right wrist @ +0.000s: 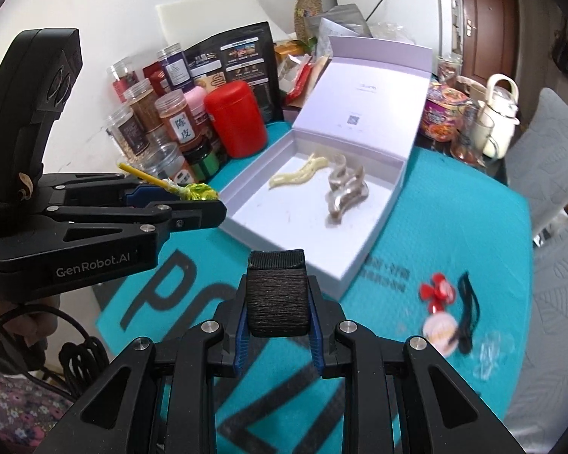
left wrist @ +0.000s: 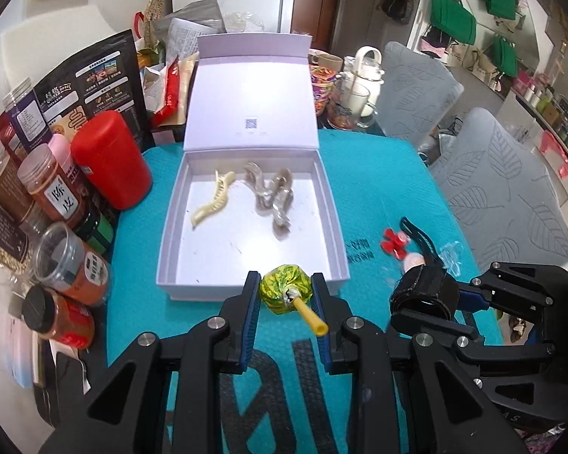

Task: Organize rigid objects
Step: 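Lower the yellow lollipop with the left tool while the right tool lowers the black strip into the box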

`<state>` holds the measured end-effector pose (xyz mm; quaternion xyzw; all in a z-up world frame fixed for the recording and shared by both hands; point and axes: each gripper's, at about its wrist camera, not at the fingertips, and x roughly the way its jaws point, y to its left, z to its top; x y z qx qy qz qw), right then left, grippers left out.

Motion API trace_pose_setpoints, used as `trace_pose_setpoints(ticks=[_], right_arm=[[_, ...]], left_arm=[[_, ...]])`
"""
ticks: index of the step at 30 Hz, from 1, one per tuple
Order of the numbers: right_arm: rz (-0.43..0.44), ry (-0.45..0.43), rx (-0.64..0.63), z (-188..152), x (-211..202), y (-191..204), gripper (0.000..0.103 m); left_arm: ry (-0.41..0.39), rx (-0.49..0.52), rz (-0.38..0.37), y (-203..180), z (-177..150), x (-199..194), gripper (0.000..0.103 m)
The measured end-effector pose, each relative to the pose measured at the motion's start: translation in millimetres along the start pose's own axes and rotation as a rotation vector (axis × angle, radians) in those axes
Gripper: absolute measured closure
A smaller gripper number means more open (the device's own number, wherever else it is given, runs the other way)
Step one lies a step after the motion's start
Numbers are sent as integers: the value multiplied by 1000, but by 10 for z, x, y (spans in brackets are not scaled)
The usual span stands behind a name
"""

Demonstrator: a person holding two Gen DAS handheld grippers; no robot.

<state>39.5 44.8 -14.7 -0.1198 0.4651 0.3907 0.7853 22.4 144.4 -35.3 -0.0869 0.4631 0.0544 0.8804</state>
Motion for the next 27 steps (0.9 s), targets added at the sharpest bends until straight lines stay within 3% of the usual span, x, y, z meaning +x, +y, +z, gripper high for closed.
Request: trace_pose_setpoints(ticks=[14,27], right_arm=[[-28,3,13,665,570,-201,78],[-85,31,64,1033,1149,-498,78]], left_arm=[[22,-10,-1,496,563,507,77],[53,15,-13,806,950,1104,77]])
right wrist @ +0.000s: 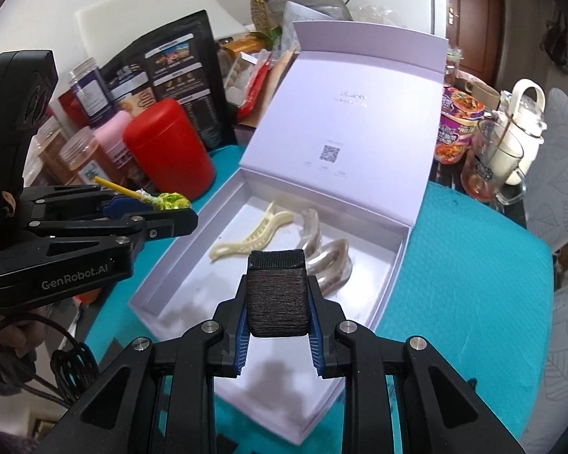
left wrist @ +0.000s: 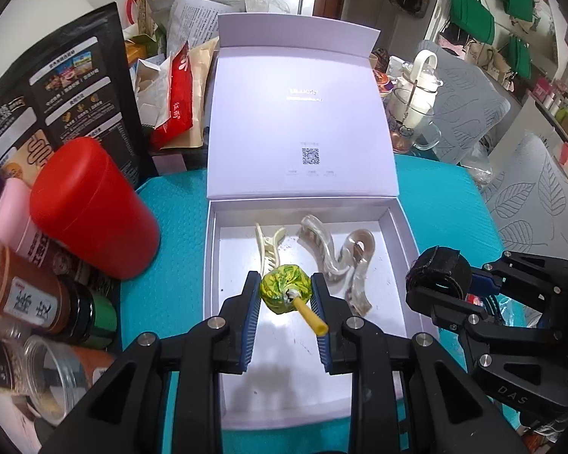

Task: Organize rigid objects
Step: 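Lower the yellow lollipop with the left tool while the right tool lowers the black strip into the box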

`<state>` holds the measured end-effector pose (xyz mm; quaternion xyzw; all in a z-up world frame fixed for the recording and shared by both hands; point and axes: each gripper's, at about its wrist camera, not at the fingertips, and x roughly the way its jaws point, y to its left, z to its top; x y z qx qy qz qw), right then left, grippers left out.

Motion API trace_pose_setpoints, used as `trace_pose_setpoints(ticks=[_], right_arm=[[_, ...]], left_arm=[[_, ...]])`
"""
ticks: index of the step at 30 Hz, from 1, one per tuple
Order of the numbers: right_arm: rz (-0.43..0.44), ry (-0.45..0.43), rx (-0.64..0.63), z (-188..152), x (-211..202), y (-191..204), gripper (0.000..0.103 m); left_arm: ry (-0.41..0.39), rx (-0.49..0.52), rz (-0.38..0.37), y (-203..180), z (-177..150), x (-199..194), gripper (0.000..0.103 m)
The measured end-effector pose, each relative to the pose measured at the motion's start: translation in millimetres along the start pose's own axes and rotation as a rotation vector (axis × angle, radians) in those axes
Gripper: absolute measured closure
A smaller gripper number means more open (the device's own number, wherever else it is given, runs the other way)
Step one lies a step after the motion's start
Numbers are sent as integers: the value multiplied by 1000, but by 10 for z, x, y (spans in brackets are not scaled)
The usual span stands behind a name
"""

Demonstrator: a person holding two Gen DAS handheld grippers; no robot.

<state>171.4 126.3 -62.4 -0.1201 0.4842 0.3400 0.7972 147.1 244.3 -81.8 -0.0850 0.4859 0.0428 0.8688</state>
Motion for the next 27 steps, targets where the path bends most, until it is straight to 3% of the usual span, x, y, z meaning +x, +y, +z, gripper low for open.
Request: trace_pose_setpoints(ticks=[13,27], right_arm=[[-47,25,22,266,572,-273,78],[-73,56,6,286,920,-322,78]], left_arm=[[37,25,-9,133,247,613,77],[93,54,-19,154,219,1046,77]])
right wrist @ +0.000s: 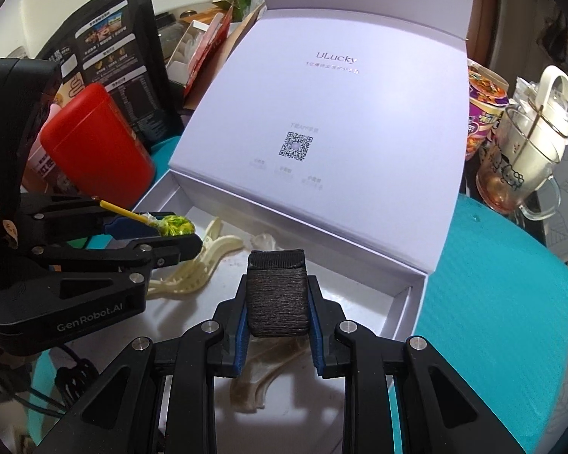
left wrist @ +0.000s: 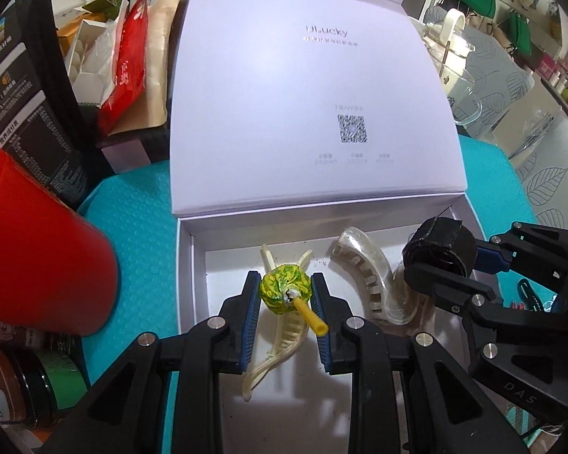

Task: Organize rigid objects
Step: 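Lower the yellow lollipop with the left tool while the right tool lowers the black strip into the box, then open both tools to release the lollipop and black strip in the box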

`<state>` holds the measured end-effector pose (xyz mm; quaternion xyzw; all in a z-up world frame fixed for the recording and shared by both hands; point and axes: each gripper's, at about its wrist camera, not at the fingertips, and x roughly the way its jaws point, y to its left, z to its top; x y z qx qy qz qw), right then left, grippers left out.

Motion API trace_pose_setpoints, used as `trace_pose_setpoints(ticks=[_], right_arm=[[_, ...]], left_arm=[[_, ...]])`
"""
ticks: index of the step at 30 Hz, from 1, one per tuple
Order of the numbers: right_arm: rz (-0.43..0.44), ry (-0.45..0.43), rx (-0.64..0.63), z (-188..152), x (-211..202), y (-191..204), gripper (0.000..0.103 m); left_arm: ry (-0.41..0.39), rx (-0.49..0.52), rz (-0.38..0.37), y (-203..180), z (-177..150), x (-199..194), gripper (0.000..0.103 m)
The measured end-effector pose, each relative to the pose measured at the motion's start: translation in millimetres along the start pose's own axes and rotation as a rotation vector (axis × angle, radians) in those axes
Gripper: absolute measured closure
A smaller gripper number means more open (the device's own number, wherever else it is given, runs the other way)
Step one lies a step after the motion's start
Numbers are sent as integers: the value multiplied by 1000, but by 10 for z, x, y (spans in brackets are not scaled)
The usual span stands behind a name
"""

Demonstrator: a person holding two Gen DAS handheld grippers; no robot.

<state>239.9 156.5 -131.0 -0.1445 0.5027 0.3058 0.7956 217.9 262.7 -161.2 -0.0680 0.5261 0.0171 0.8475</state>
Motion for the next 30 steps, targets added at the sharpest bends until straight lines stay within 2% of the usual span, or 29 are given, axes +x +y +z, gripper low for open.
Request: trace_pose_setpoints(ticks=[7,10,15,23,30], right_arm=[[-6,20,-2,11,54,19,77],[-15,23,-5,28,68,43,77],[-18,24,-4,50,57,77,70],[-35,11,-3,30,-84,83,70],[-46,-12,1,2,-265,69,70]], left_arm=[[7,15,-14,-18,2,83,77],[42,11,-30,-19,27,129,77],[64,-5,3,-22,37,151,77],[64,-12,29,-64,57,43,76],[49,-19,21,-125,98,-137,76]])
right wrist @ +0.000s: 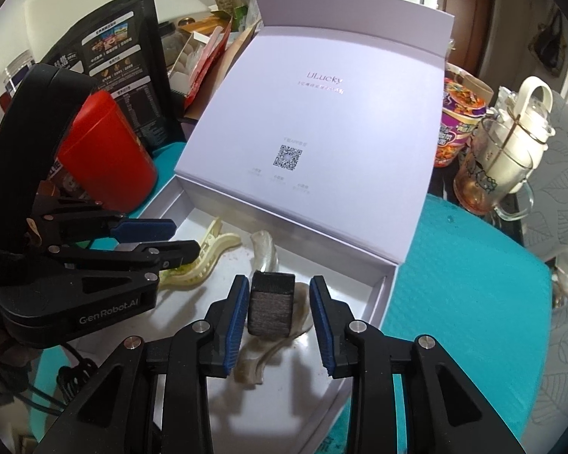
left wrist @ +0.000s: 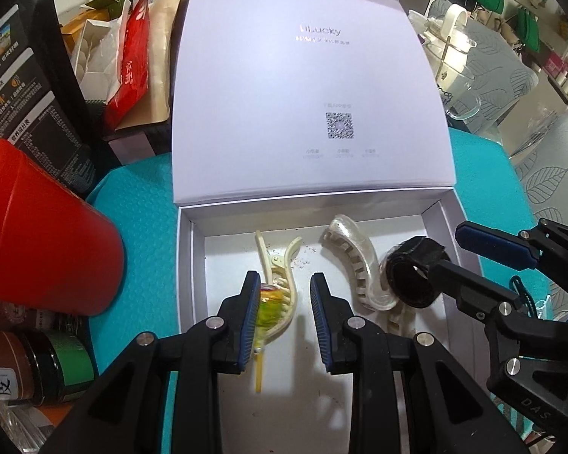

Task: Organize rigid objects
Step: 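Open both tools to release the lollipop and black strip in the box, then withdraw both open tools from the box toward the remaining clips on the table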

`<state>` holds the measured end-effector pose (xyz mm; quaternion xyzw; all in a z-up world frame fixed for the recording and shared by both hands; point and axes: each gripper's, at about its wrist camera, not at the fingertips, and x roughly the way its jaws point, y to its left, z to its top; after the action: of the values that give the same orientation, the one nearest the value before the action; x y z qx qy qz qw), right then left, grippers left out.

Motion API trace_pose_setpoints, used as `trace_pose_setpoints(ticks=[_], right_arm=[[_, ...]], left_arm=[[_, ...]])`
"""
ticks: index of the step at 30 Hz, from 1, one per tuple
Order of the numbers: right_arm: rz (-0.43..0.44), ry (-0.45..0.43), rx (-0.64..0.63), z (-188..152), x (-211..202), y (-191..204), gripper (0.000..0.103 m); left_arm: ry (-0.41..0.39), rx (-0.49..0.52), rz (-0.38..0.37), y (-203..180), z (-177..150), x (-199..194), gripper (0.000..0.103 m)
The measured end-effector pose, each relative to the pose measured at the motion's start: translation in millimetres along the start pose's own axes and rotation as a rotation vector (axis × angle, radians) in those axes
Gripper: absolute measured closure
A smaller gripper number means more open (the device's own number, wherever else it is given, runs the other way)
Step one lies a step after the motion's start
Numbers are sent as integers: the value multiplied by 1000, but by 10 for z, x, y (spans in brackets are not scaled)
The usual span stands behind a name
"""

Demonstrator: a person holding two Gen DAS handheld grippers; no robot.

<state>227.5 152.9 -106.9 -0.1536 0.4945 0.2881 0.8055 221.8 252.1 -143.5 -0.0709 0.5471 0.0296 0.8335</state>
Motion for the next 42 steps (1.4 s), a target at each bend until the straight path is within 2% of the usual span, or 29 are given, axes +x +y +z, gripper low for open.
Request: trace_pose_setpoints(ticks=[9,15,25,42], right_arm=[[-7,-33,8,-44,-307,-3,70],[-15,-72,5,-69,-583,17,70],[-29,-129,6,-198,-1073,61,70],[-39,-200,28,-713,-1827,18,70]], left_arm=[[-37,-17,8,-43,-61,-293,76],[-87,-16,15,-58,-173,-637,76],[-158,-23,19,-276,-341,-1099,76],[-233,5,20,-827,-829,-1655,76]])
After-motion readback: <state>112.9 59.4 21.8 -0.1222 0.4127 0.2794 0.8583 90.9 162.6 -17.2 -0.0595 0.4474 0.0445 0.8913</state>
